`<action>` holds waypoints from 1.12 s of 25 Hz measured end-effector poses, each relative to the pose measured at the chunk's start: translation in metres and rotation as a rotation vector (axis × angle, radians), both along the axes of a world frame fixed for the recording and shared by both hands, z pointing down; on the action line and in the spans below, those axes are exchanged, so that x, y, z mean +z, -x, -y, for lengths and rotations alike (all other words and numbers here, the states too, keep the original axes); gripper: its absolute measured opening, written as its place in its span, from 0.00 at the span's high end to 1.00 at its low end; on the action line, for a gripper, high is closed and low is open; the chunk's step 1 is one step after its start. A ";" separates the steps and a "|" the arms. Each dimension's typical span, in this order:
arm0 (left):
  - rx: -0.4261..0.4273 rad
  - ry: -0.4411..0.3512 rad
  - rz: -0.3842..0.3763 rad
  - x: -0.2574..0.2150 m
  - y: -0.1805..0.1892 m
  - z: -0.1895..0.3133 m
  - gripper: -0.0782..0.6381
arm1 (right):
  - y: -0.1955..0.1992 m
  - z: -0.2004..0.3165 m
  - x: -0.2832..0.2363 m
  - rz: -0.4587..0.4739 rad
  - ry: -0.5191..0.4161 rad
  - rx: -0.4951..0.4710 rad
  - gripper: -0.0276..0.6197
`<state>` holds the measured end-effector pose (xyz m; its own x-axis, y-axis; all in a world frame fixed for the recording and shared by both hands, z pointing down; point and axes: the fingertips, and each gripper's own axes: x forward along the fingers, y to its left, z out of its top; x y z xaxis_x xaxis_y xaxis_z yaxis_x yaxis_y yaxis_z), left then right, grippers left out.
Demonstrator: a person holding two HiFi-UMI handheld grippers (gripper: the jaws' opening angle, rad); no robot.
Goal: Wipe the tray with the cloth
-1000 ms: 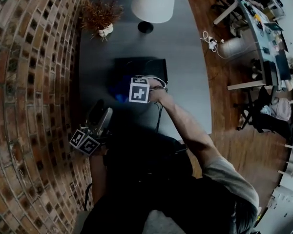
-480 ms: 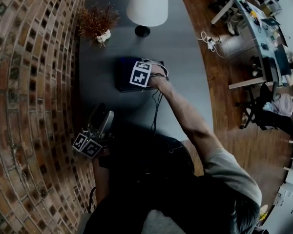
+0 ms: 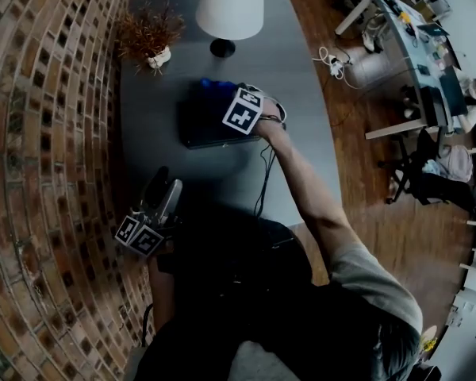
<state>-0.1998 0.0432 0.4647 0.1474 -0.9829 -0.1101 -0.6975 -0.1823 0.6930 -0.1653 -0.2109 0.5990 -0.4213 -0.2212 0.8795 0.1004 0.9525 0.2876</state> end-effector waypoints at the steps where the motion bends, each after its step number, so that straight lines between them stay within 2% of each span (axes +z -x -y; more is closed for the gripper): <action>1: -0.001 0.000 0.000 -0.001 0.000 -0.001 0.55 | 0.002 0.013 0.008 -0.008 0.002 0.035 0.67; 3: -0.004 -0.002 0.005 -0.004 0.000 -0.002 0.55 | -0.001 0.013 0.030 -0.057 0.044 0.026 0.67; 6: -0.020 -0.002 0.003 -0.008 0.003 -0.004 0.55 | -0.018 -0.026 0.044 -0.126 0.076 -0.072 0.70; 11: -0.012 0.019 -0.004 0.003 0.005 -0.002 0.55 | -0.065 -0.122 0.045 -0.283 0.179 -0.357 0.70; 12: -0.005 0.019 -0.003 0.003 0.003 -0.001 0.55 | -0.071 -0.125 0.042 -0.291 0.189 -0.366 0.69; 13: 0.001 0.016 -0.003 0.003 0.001 0.001 0.55 | -0.070 -0.115 0.036 -0.268 0.180 -0.335 0.69; 17: 0.020 0.007 -0.002 0.000 -0.008 0.005 0.55 | -0.041 -0.005 0.009 -0.099 -0.025 -0.043 0.68; 19: 0.021 0.007 -0.002 -0.001 -0.009 0.004 0.55 | -0.035 0.031 0.017 -0.078 -0.060 0.044 0.68; 21: 0.014 0.007 0.000 -0.002 -0.008 0.001 0.55 | -0.038 0.032 0.036 -0.117 -0.044 0.029 0.68; 24: -0.012 0.011 0.002 -0.002 -0.001 -0.003 0.55 | -0.054 -0.004 0.046 -0.201 -0.040 -0.065 0.69; 26: -0.020 0.022 -0.004 0.004 0.004 -0.005 0.55 | -0.067 -0.040 0.043 -0.257 -0.014 -0.161 0.71; 28: -0.020 0.027 -0.011 0.007 0.004 -0.003 0.55 | -0.087 -0.081 0.044 -0.326 0.074 -0.275 0.70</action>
<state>-0.2037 0.0466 0.4721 0.1265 -0.9883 -0.0847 -0.6931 -0.1492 0.7053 -0.0785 -0.1294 0.6434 -0.1533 -0.0705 0.9857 0.4279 0.8944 0.1305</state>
